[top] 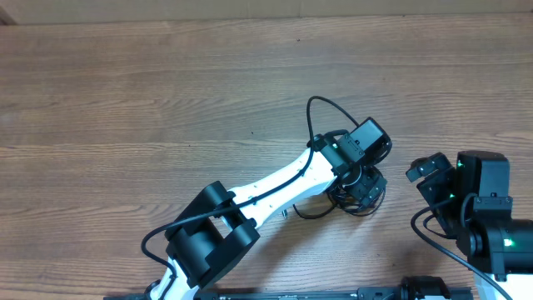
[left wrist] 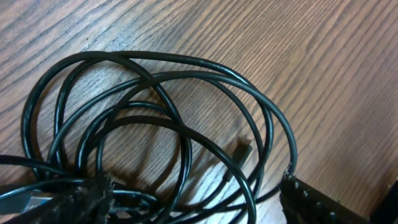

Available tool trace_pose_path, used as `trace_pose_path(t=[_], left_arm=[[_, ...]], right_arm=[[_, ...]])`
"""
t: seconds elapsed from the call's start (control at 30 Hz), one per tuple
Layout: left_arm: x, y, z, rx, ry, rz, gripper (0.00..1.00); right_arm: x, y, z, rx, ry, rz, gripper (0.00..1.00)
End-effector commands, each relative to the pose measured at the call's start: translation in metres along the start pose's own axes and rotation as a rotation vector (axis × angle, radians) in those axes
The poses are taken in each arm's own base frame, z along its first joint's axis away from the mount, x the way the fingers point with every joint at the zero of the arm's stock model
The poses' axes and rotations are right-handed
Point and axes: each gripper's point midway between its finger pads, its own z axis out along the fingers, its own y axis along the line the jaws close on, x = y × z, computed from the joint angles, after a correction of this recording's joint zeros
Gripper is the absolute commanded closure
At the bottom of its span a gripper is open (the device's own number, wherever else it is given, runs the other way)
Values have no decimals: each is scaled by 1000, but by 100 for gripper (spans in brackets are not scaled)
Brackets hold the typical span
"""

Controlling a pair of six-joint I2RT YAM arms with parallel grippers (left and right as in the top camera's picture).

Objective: Untangle cables

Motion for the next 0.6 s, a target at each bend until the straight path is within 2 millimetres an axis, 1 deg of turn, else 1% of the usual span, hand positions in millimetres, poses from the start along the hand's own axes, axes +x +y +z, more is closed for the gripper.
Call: trace_pose_path(t=[0.0, 0.07, 0.2, 0.23, 0.27, 0.4, 0.47, 0.53, 0.57], left_arm=[[7, -4, 8, 13, 14, -41, 19], [7, -7, 9, 16, 12, -35, 23], [8, -13, 14, 23, 9, -27, 25], [9, -14, 17, 23, 12, -24, 26], [10, -14, 21, 20, 18, -26, 29], [21, -9, 37, 10, 58, -85, 32], [23, -8, 40, 7, 68, -91, 44], [23, -8, 41, 7, 66, -91, 60], [22, -8, 40, 7, 65, -90, 75]], right_arm=[[-7, 3, -6, -10, -33, 3, 0], [-7, 3, -6, -10, -33, 2, 0], [-7, 3, -6, -11, -32, 2, 0], [-7, 3, -6, -11, -32, 2, 0], [-7, 3, -6, -11, -32, 2, 0], [-7, 2, -6, -8, -30, 2, 0], [-7, 2, -6, -6, -30, 2, 0], [-7, 2, -6, -7, -30, 2, 0], [-7, 2, -6, -8, -30, 2, 0]])
